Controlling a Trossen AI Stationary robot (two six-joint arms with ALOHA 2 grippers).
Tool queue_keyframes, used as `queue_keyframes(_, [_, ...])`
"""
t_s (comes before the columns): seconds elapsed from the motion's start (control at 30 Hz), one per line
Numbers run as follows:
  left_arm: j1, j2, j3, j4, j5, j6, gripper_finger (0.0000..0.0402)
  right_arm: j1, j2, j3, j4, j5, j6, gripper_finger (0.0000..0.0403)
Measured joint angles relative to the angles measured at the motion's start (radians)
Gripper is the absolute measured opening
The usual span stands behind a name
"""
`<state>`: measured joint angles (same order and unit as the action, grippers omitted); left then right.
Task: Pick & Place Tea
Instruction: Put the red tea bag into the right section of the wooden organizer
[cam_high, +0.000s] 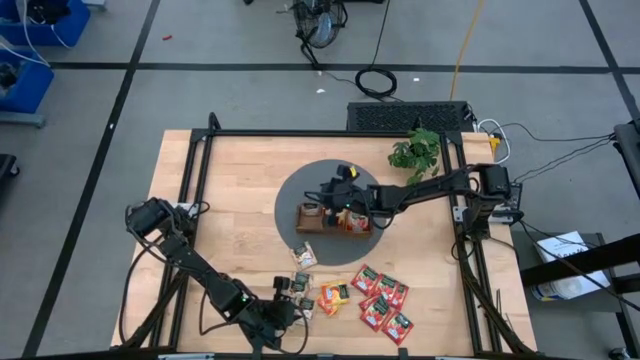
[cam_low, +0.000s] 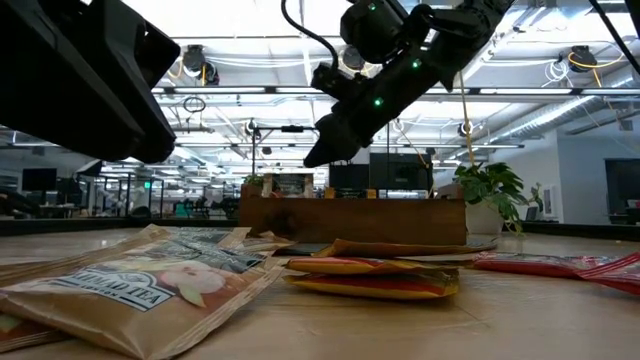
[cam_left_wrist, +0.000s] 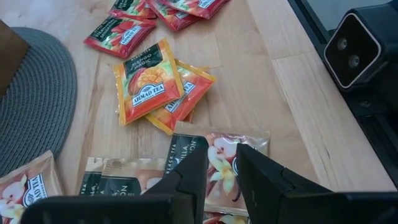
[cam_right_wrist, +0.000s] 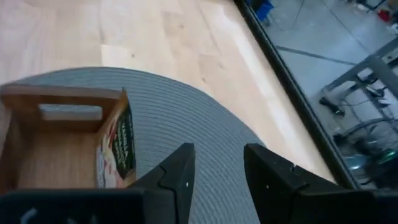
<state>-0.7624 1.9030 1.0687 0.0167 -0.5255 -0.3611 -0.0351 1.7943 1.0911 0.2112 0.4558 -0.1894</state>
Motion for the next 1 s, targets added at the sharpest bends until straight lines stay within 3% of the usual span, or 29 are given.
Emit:
queue_keyframes(0.1, [0.0, 0.0, 0.0, -0.012, 0.0, 0.0, 0.0093, 0.047, -0.048, 0.0, -0.014, 0.065, -0.021, 0.0124])
queue_keyframes(0.23, [0.0, 0.0, 0.001, -0.026, 0.0, -0.001, 0.0093, 0.177, -0.164, -0.002, -0.103, 0.074, -0.04, 0.0105])
queue_keyframes(0.4, [0.0, 0.0, 0.001, -0.043, 0.0, -0.001, 0.0093, 0.446, -0.352, -0.086, -0.12, 0.07, -0.064, 0.005])
queue_keyframes(0.5, [-0.001, 0.0, 0.001, -0.089, 0.011, -0.033, 0.0093, 0.637, -0.447, -0.212, -0.016, 0.094, -0.062, 0.0011])
queue_keyframes(0.67, [0.005, 0.0, 0.001, -0.117, 0.01, -0.062, 0.0093, 0.902, -0.539, -0.396, 0.258, 0.473, -0.061, 0.0003])
queue_keyframes(0.73, [0.022, 0.0, 0.001, -0.091, 0.014, -0.048, 0.0093, 0.947, -0.544, -0.478, 0.293, 0.541, -0.058, 0.0001])
queue_keyframes(0.87, [0.069, 0.0, 0.001, -0.06, 0.049, 0.082, 0.0093, 0.957, -0.535, -0.659, 0.453, 0.539, 0.005, 0.0002])
queue_keyframes(0.93, [0.1, 0.0, 0.01, -0.025, 0.05, 0.216, 0.0093, 0.925, -0.533, -0.724, 0.573, 0.536, -0.004, 0.0001])
queue_keyframes(1.0, [0.137, 0.0, 0.02, 0.088, 0.012, 0.396, 0.0093, 0.895, -0.534, -0.764, 0.717, 0.458, -0.002, 0.0002])
